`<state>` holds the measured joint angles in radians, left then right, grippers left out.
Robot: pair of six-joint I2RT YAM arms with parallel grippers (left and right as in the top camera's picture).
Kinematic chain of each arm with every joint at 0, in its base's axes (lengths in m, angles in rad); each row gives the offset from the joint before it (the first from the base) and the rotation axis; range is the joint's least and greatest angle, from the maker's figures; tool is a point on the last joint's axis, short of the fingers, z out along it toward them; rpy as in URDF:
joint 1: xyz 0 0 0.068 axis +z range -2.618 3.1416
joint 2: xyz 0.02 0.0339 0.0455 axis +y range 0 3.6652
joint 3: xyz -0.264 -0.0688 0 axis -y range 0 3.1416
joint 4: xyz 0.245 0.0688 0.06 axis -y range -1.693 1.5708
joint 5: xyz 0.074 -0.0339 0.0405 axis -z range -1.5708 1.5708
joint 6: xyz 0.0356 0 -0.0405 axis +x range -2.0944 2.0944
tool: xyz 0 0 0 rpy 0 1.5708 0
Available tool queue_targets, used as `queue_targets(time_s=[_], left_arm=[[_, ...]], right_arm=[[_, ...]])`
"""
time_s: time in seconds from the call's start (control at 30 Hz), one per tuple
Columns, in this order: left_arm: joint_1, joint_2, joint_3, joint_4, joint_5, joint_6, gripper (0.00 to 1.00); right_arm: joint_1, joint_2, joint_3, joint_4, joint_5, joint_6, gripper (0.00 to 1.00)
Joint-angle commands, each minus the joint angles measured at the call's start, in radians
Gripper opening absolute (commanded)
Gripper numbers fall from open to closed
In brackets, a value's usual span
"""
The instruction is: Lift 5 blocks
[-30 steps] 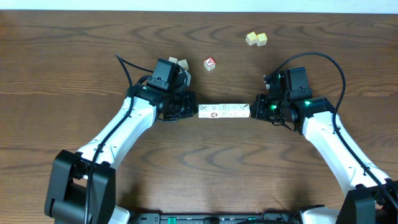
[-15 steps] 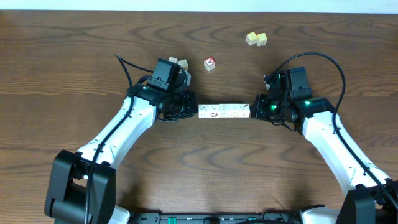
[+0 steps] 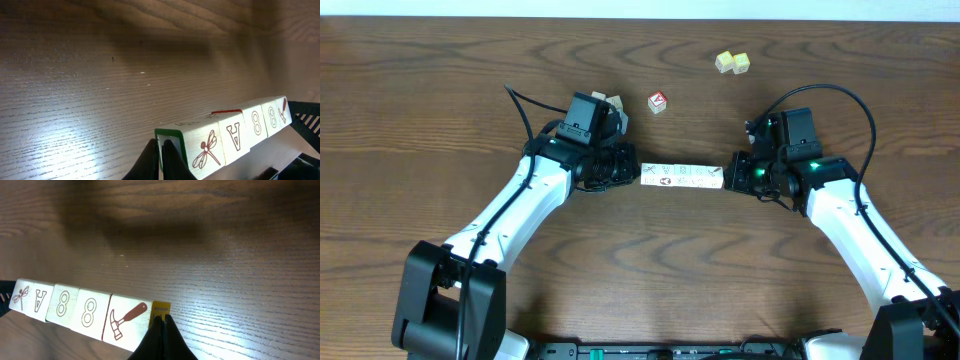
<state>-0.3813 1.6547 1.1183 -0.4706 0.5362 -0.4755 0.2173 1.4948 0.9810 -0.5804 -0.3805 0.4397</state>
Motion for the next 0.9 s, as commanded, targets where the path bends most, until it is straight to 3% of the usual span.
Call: queue_targets(time_s=[0.0, 0.87], left_arm=[[-0.07, -0.002, 0.011, 0.024, 0.185, -0.021, 0.07], [-0.12, -0.001, 0.01, 0.001, 0.095, -0.062, 0.07]], right_arm=[[0.034, -0.019, 0.033, 0.016, -0.245, 0.016, 0.01], [0.034, -0.012, 0.032, 0.011, -0.215, 0.02, 0.01]])
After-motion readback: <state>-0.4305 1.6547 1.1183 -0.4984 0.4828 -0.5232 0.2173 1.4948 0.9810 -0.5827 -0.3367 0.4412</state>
